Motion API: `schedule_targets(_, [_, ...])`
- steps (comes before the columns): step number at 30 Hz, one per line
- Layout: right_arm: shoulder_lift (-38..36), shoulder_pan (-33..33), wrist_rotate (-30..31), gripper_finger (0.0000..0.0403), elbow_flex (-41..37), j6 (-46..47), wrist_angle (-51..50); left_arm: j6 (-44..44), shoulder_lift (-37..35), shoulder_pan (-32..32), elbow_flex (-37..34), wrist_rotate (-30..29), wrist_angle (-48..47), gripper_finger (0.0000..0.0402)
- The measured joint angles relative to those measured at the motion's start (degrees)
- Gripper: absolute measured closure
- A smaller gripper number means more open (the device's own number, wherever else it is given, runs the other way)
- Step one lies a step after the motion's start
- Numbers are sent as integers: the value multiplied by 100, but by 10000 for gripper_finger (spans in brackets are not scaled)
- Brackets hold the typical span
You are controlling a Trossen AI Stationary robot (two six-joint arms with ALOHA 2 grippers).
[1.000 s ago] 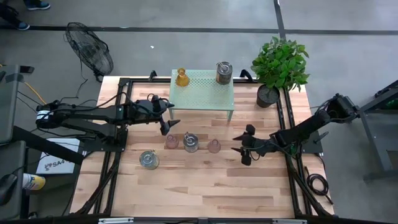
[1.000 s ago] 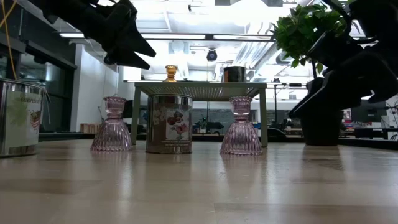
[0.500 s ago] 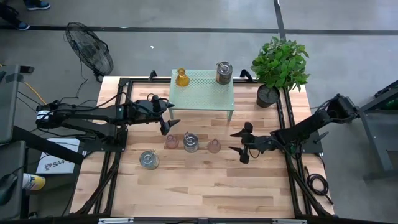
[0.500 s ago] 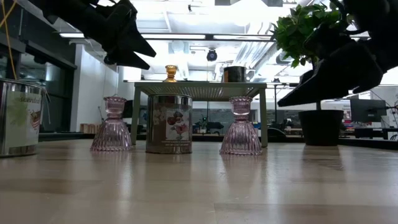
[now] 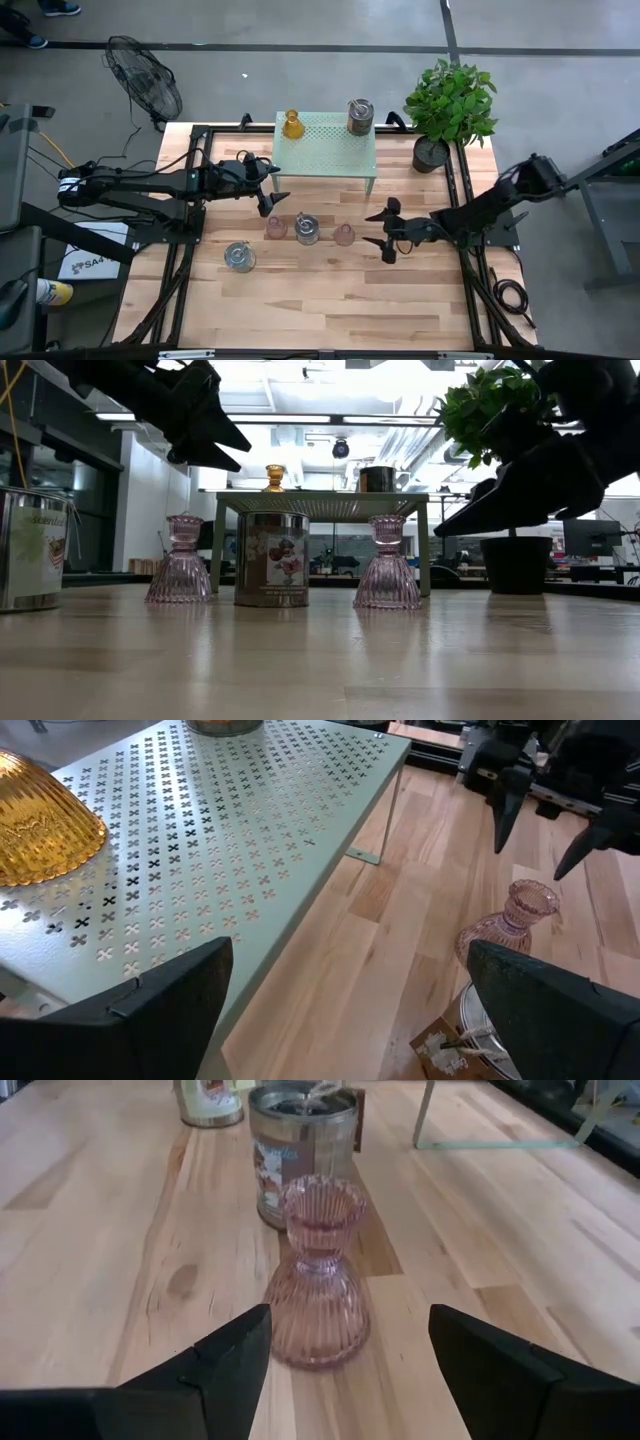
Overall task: Pick & Place candle stick holders
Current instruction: Put the right purple candle holder on the shelf
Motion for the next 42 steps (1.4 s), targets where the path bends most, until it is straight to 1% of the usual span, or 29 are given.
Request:
schedule_targets(13, [631,-247,9,136,0,198,531,-1,0,0,2,-41,-12,5])
schedule_targets(19, [670,-332,-17,136,0,143,574,-42,0,0,2,-50,-47,5])
schedule_targets(27, [670,-450,-288,135,0,87,746,-42,0,0,2,-129,-39,5])
schedule_targets(37, [671,-450,-287,135,0,-114,924,-47,0,0,2,-146,-38,5])
schedule_targets(42, [951,-448,-449,136,4,-52,1240,-47,0,0,2,-149,-47,5])
